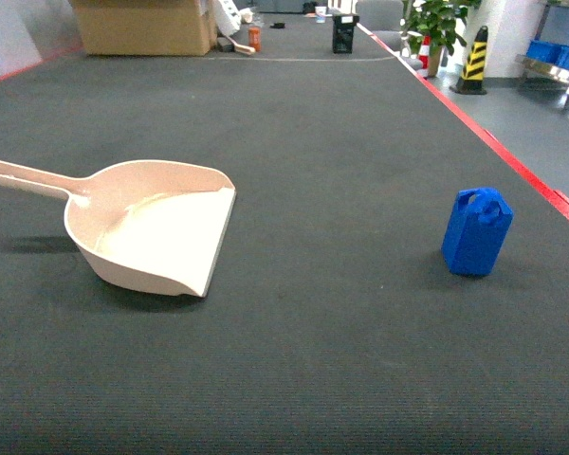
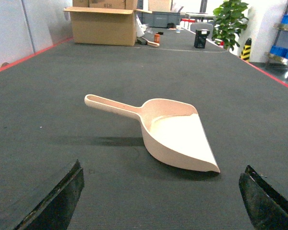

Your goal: Place part in tray to right shelf

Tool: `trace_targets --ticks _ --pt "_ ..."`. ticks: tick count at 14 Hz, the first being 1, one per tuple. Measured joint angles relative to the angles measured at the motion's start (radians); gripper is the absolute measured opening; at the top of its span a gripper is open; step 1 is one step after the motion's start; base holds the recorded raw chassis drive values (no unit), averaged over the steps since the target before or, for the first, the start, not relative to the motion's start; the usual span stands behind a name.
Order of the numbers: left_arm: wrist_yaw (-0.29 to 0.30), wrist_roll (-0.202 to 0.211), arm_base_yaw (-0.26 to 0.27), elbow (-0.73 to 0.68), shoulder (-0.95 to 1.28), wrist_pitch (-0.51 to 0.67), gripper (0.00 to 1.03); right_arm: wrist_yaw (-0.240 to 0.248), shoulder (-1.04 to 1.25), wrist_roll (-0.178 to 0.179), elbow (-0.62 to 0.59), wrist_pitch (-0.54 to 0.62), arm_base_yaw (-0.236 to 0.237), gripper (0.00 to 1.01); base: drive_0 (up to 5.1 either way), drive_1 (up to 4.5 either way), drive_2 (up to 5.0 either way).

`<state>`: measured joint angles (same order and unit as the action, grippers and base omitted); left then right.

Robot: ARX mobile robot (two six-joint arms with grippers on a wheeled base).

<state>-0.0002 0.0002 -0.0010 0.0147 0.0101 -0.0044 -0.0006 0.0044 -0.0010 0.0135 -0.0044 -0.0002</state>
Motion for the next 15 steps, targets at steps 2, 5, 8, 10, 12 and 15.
trace_targets --ticks 2,5,8,10,12,15 --pt "0.000 0.000 0.000 0.000 0.000 0.000 0.98 0.000 0.000 0.000 0.000 0.000 0.000 0.98 0.0 0.00 0.0" --pt "0.000 0.000 0.000 0.000 0.000 0.000 0.98 0.000 0.000 0.000 0.000 0.000 0.000 0.98 0.0 0.00 0.0" --pt "0.000 0.000 0.000 0.000 0.000 0.000 0.98 0.000 0.000 0.000 0.000 0.000 0.000 0.98 0.0 0.00 0.0" --pt "0.000 0.000 0.000 0.000 0.000 0.000 0.98 0.000 0.000 0.000 0.000 0.000 0.000 0.98 0.0 0.00 0.0" --pt "0.000 0.000 0.000 0.000 0.000 0.000 0.98 0.000 0.000 0.000 0.000 0.000 0.000 0.98 0.0 0.00 0.0" --pt "0.000 0.000 0.000 0.000 0.000 0.000 0.98 0.000 0.000 0.000 0.000 0.000 0.000 0.98 0.0 0.00 0.0"
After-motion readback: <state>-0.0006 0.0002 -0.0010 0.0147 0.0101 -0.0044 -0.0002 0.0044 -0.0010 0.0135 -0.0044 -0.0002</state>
